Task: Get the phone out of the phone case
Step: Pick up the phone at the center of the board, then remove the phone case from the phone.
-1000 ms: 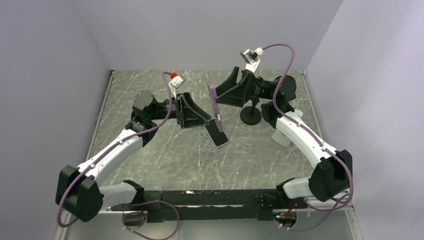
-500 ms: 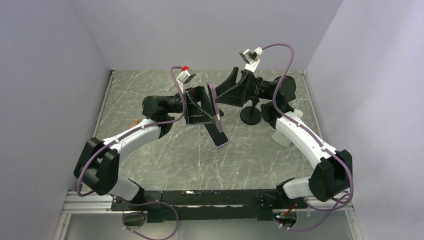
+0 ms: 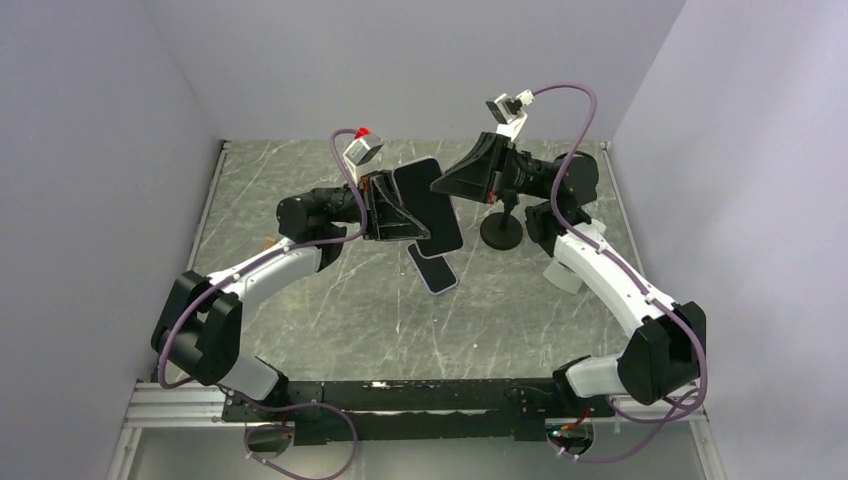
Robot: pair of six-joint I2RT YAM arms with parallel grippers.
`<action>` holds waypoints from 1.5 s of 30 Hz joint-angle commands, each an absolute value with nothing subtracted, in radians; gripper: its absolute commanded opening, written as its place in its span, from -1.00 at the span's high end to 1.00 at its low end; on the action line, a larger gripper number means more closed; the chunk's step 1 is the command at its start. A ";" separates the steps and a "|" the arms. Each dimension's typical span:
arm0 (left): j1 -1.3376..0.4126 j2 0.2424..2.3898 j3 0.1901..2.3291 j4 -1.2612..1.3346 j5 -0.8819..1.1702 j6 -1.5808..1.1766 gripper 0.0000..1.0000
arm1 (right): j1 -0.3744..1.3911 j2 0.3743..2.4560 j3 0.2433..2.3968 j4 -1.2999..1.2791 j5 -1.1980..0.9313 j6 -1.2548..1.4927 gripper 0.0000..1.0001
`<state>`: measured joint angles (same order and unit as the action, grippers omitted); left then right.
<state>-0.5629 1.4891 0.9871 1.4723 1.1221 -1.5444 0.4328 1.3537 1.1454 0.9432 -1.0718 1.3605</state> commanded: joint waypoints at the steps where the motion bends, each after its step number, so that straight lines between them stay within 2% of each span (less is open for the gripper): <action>1: -0.574 1.417 0.995 1.385 1.013 -1.512 1.00 | 0.446 1.338 1.143 0.899 -1.043 1.246 1.00; 2: -0.572 1.390 0.983 1.298 1.001 -1.465 1.00 | 0.444 1.324 1.143 0.822 -1.031 1.208 0.97; 5: -0.555 1.302 0.953 1.042 0.986 -1.294 1.00 | 0.429 1.269 1.193 0.387 -0.932 0.941 -0.01; 6: -0.550 1.275 0.951 0.956 0.993 -1.240 1.00 | 0.429 1.247 1.224 0.236 -0.879 0.842 -0.17; 8: -0.543 1.211 0.945 0.746 0.988 -1.110 1.00 | 0.430 1.224 1.290 0.021 -0.831 0.724 -0.28; 12: -0.542 1.142 0.932 0.483 0.991 -0.980 1.00 | 0.430 1.242 1.366 -0.205 -0.900 0.666 -0.18; 15: -0.542 1.132 0.903 0.505 1.000 -1.015 1.00 | 0.437 1.231 1.280 -0.028 -1.024 0.760 -0.05; 17: -0.543 1.134 0.900 0.492 1.001 -1.030 1.00 | 0.458 1.208 1.237 0.073 -1.028 0.816 0.08; 19: -0.543 1.132 0.914 0.449 0.995 -1.020 1.00 | 0.481 1.187 1.229 0.090 -0.971 0.831 0.15; 25: -0.554 1.133 0.963 0.350 0.999 -1.000 1.00 | 0.579 1.256 1.339 -0.079 -0.876 0.836 0.35; 30: -0.570 1.133 0.979 0.300 1.004 -0.987 1.00 | 0.615 1.260 1.266 0.151 -0.865 1.051 0.45; 33: -0.575 1.138 1.011 0.246 1.012 -0.960 1.00 | 0.615 1.261 1.250 0.228 -0.857 1.107 0.66; 34: -0.574 1.135 1.023 0.213 1.005 -0.940 1.00 | 0.615 1.256 1.247 0.233 -0.853 1.111 0.94; 36: -0.574 1.123 1.045 0.124 0.964 -0.904 1.00 | 0.605 1.246 1.255 0.162 -0.821 1.106 1.00; 37: -0.575 1.107 1.056 0.047 0.901 -0.888 0.81 | 0.594 1.241 1.259 0.131 -0.805 1.111 1.00; 39: -0.574 1.069 1.048 -0.043 0.794 -0.881 0.29 | 0.564 1.226 1.247 0.128 -0.777 1.144 1.00; 42: -0.578 0.990 0.957 0.062 0.703 -1.012 -0.25 | 0.522 1.194 1.182 0.243 -0.753 1.293 1.00; 43: -0.583 0.964 0.924 0.113 0.681 -1.037 -0.38 | 0.515 1.185 1.162 0.285 -0.748 1.320 1.00; 45: -0.589 0.922 0.886 0.123 0.630 -1.068 -0.45 | 0.503 1.164 1.122 0.319 -0.727 1.363 1.00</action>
